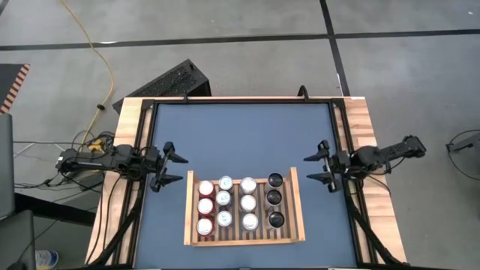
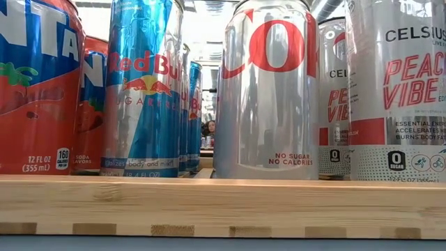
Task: Place canned beverage on shelf
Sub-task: Return to Home Position
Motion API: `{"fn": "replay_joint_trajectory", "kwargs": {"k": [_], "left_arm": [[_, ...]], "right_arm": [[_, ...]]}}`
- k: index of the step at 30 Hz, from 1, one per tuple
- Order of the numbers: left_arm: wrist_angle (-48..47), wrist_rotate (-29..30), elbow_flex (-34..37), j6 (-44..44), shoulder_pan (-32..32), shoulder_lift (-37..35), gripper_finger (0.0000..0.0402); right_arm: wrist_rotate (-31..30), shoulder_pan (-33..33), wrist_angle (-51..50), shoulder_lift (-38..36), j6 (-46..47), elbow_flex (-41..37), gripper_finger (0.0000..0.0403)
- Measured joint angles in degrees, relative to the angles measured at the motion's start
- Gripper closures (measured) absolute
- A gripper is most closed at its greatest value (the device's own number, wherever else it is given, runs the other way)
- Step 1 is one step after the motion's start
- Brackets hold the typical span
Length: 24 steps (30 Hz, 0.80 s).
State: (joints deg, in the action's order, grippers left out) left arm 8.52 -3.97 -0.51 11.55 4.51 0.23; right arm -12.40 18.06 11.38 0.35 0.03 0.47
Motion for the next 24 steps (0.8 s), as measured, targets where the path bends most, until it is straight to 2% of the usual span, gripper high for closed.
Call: {"fn": "replay_joint_trajectory", "kwargs": {"k": [11,18,24], "left_arm": [[0.01,0.02,0.09,0.33,0.00,-0.01,0.0099],[-0.52,0.05,0.11,6.28,-0.02,0.00,0.0099],[-6.34,-0.01,0.11,12.28,-0.02,0.03,0.0099]], "right_arm": [[0.09,-0.13,-7.52,0.02,1.59,-0.07,0.0137],[0.42,-0.13,-8.12,-0.01,1.44,-0.09,0.0137],[0.42,-0.13,-8.37,0.01,1.47,-0.11,0.0137]]}}
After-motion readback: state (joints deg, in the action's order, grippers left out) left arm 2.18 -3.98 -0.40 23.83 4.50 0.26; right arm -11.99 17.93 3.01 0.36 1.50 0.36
